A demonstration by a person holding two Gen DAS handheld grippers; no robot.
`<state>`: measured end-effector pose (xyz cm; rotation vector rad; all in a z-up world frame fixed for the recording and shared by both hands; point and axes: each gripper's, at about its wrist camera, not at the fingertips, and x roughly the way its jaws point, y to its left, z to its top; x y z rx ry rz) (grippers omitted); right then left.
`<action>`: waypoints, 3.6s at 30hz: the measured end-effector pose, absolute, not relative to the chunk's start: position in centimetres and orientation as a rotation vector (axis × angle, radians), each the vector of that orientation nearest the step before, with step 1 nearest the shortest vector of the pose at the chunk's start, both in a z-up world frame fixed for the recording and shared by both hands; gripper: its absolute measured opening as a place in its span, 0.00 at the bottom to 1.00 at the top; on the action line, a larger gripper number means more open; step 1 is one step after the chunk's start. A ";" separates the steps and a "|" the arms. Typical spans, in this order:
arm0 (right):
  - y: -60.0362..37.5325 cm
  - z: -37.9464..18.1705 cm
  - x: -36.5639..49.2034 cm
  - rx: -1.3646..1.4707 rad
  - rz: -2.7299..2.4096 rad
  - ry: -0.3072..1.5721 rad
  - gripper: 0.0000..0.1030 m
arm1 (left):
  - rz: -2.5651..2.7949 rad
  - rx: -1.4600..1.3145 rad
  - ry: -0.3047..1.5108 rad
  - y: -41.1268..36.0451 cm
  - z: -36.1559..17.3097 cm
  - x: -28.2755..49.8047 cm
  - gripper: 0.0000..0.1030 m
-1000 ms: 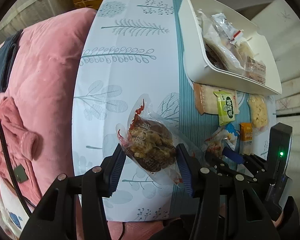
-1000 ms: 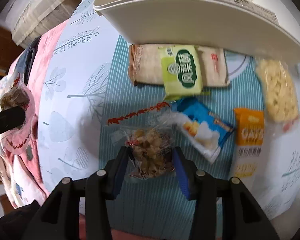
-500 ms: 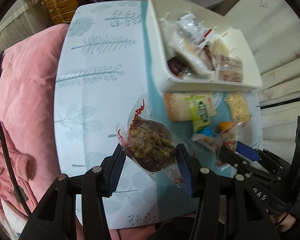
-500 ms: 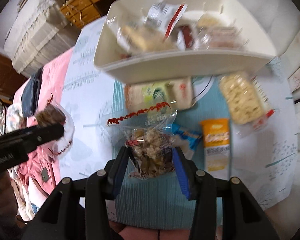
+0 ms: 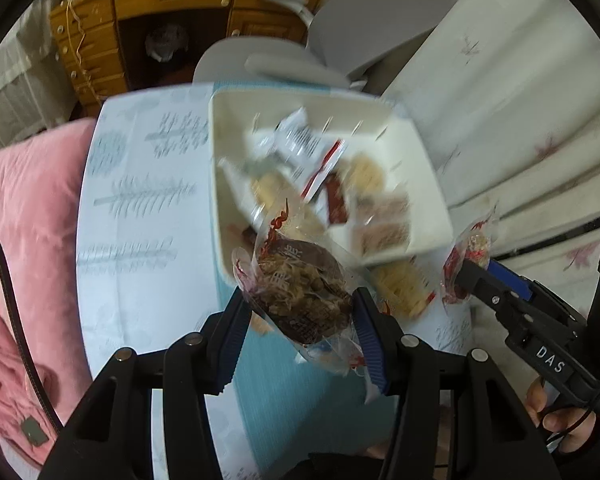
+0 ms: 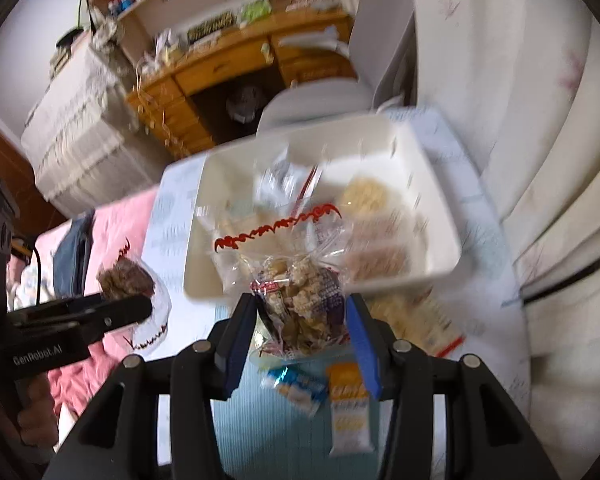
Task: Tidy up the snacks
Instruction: 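Carry both nut packets over the white basket and open both tools to drop them, then move left tool to the blue wrapper while right tool reaches the OATS bar, then close left tool on the blue wrapper while right tool closes on the OATS bar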
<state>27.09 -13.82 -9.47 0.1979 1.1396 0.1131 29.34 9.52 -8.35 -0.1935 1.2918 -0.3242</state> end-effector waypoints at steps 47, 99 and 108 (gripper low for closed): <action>-14.7 -17.9 19.0 0.480 -0.055 1.215 0.77 | -0.463 -0.103 1.440 8.1 -15.6 23.3 0.73; -15.1 -26.9 13.2 0.080 0.070 1.290 0.46 | -0.430 0.131 1.663 -2.0 -27.7 24.7 0.70; -15.1 -27.3 13.7 0.072 0.105 1.304 0.41 | -0.440 0.174 1.621 -3.8 -27.9 24.9 0.50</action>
